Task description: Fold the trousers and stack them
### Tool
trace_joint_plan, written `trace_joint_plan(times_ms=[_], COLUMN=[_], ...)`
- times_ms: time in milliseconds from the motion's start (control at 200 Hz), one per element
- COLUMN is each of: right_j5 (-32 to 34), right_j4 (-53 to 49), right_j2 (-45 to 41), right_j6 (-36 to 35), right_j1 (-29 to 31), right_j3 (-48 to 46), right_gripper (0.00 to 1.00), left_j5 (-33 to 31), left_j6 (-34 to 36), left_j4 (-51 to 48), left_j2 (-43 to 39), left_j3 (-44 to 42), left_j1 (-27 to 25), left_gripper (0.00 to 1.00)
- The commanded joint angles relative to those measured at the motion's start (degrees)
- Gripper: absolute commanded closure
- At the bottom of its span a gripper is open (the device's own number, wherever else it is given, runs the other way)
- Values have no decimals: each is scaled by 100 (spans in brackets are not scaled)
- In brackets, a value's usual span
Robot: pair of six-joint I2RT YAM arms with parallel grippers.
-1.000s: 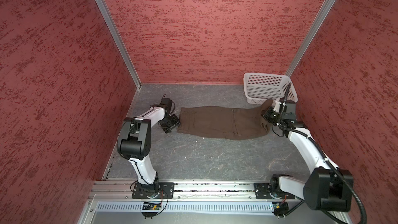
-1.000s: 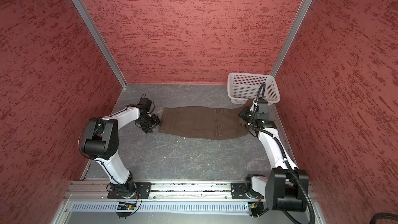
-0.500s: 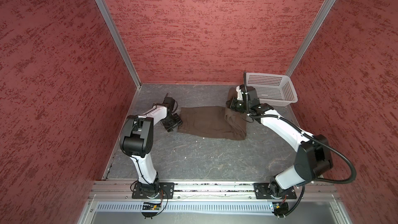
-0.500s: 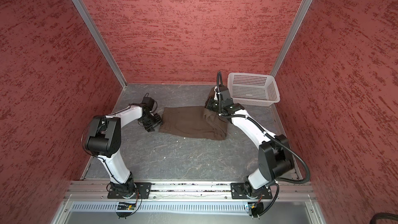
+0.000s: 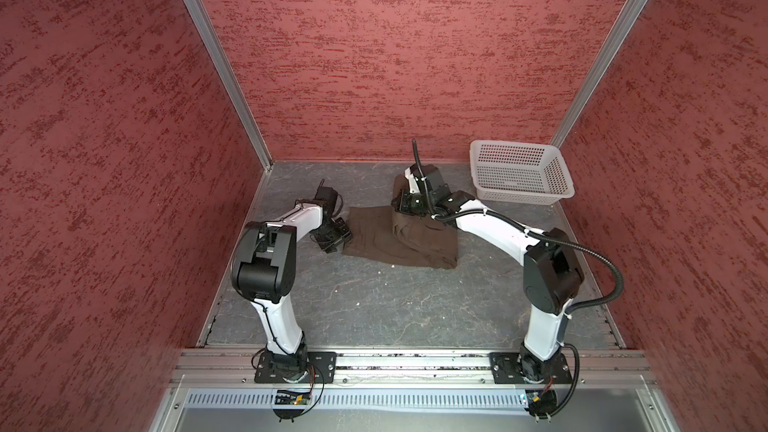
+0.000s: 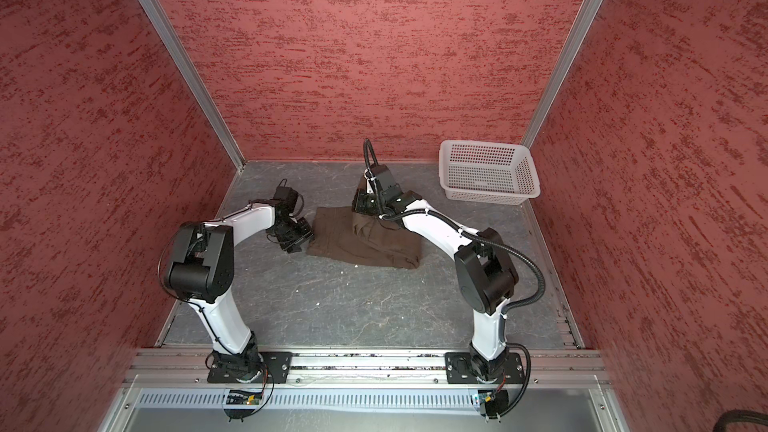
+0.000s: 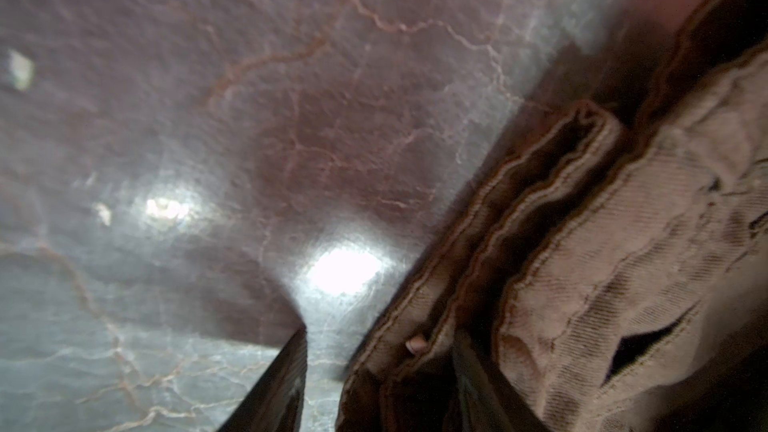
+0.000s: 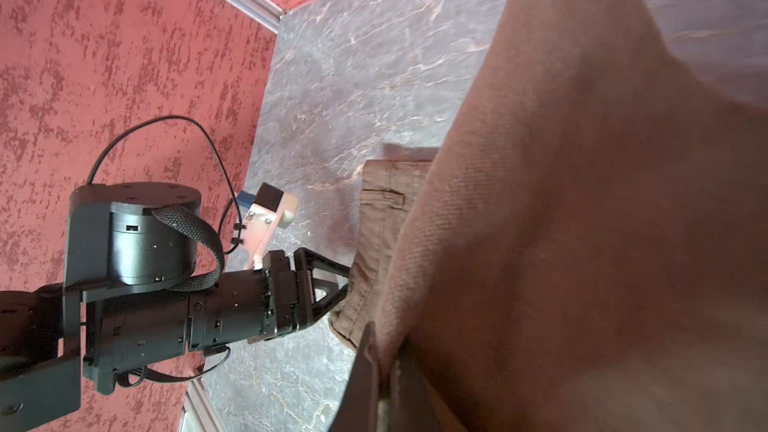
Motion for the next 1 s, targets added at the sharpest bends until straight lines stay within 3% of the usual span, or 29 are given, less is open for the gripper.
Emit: trace_joint_plan(times_ms=[0,892,992], right_j5=[-157,-761,-886], right_j4=[180,61,87], right_j2=[168,1657,1790], right_j6=[128,341,355], right_j1=[119,938,956], right_j3=[319,1519,1597], right_gripper=[100,100,85], left_j5=[150,178,185], left_j6=[-24,1,-6], left_j4=[235,333,328], left_j2=[309,425,428], left_j3=[-201,-340,-346], left_j1=[-42,-52,-63], left_gripper=[44,48,48])
